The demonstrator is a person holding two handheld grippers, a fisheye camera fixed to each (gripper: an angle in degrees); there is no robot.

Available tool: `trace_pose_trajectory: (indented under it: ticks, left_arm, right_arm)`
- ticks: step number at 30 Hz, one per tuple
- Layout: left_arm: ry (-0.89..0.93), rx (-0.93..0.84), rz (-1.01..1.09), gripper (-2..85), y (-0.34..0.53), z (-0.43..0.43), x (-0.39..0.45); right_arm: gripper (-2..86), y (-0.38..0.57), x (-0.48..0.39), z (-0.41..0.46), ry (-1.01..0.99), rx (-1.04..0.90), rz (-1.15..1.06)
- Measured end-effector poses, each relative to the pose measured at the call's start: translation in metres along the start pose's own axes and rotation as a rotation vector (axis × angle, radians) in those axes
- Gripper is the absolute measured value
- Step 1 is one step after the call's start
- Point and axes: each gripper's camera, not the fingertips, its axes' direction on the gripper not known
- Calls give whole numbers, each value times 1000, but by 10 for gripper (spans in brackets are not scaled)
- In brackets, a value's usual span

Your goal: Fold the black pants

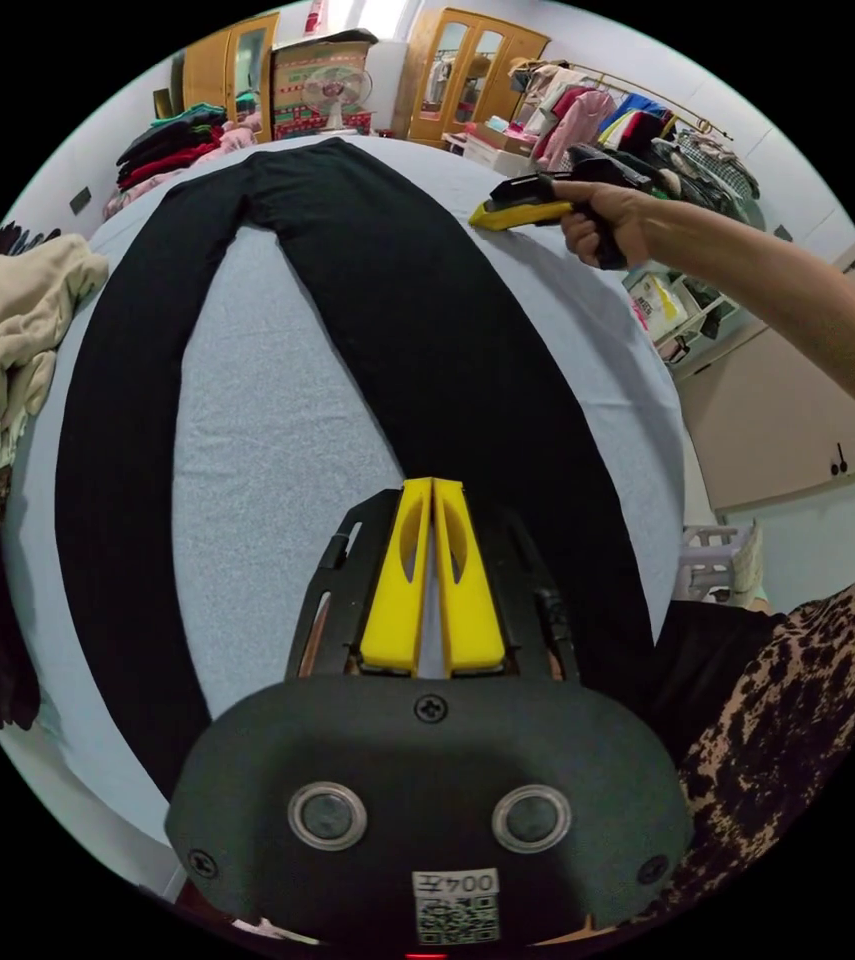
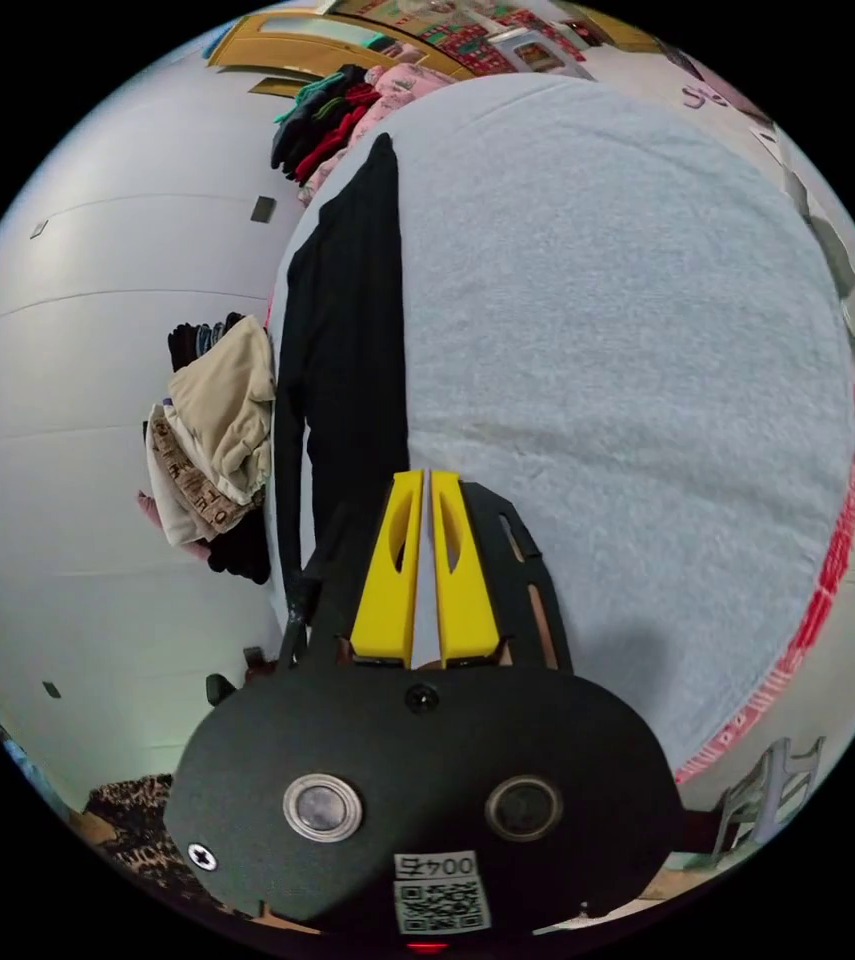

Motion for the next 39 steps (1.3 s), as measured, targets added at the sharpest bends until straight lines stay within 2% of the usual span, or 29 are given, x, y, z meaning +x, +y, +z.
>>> trace_pose_trajectory:
  ticks: [3, 5, 9, 13, 17, 24, 30, 32, 35, 39]
  left_arm:
    - [-44, -2, 28, 1, 6, 5, 15]
    - [-79, 5, 36, 1, 12, 8, 27]
    - [-140, 32, 41, 1, 24, 14, 46]
    - [-193, 51, 93, 1, 35, 19, 65]
    - [-206, 79, 70, 2, 47, 22, 76]
    - [-168, 47, -53, 3, 51, 22, 84]
    - [-98, 53, -236, 8, 60, 16, 84]
    - [-60, 35, -297, 15, 61, 8, 90]
    - [-53, 132, -375, 20, 72, -19, 107]
    - [-67, 159, -456, 22, 92, -36, 134]
  right_arm:
    - [-5, 40, -17, -21, -23, 74, -105]
    - [-6, 90, -41, -33, 69, 131, -204]
    - [-7, 172, -62, -37, 172, 187, -214]
    - [-7, 240, -61, -23, 149, 96, -167]
    - [-7, 265, -64, -12, 158, -6, -158]
    - [-5, 243, -87, 1, 181, -31, -248]
    - [23, 184, -132, 33, 245, -102, -483]
    - [40, 156, -146, 51, 276, -183, -552]
    - [52, 129, -162, 75, 321, -233, -649]
    - [55, 108, -180, 111, 395, -308, -757]
